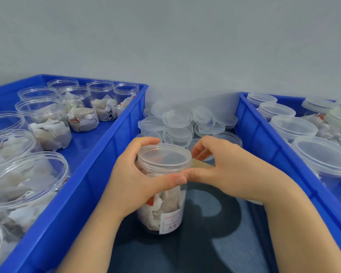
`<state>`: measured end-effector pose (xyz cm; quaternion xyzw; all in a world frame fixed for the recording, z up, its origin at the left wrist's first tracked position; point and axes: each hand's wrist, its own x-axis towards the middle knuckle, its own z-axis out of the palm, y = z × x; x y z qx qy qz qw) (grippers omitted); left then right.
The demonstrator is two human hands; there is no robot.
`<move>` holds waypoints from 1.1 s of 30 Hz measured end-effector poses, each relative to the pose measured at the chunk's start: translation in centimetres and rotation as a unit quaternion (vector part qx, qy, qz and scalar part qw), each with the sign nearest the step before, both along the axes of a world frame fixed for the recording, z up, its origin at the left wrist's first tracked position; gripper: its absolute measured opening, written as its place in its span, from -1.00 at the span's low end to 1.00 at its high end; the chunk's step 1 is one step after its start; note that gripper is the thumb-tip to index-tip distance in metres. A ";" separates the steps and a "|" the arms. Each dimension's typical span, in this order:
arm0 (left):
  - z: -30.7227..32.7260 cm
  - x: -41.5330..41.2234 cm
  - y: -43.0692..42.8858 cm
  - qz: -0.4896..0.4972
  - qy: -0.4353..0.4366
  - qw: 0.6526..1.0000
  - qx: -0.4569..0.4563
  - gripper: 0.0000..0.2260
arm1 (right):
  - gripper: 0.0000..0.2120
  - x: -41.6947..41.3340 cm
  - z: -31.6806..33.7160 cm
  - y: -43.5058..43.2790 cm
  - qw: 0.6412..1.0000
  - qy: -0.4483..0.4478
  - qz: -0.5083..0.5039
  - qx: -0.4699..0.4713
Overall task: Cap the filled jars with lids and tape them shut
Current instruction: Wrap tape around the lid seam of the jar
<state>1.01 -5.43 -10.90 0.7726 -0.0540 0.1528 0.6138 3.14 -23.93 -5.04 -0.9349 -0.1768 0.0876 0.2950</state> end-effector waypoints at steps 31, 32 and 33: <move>-1.8 0.8 0.7 -0.058 0.033 0.985 -0.162 -0.41 | -0.52 1.1 -0.5 -0.8 0.997 -0.017 -0.054 0.046; -1.8 0.8 0.7 -0.064 0.031 0.984 -0.160 -0.43 | -0.49 1.1 -0.4 -0.9 0.997 -0.011 -0.052 0.052; -1.8 0.8 0.8 -0.072 0.032 0.984 -0.161 -0.44 | -0.44 1.1 -0.3 -1.1 0.997 -0.004 -0.051 0.060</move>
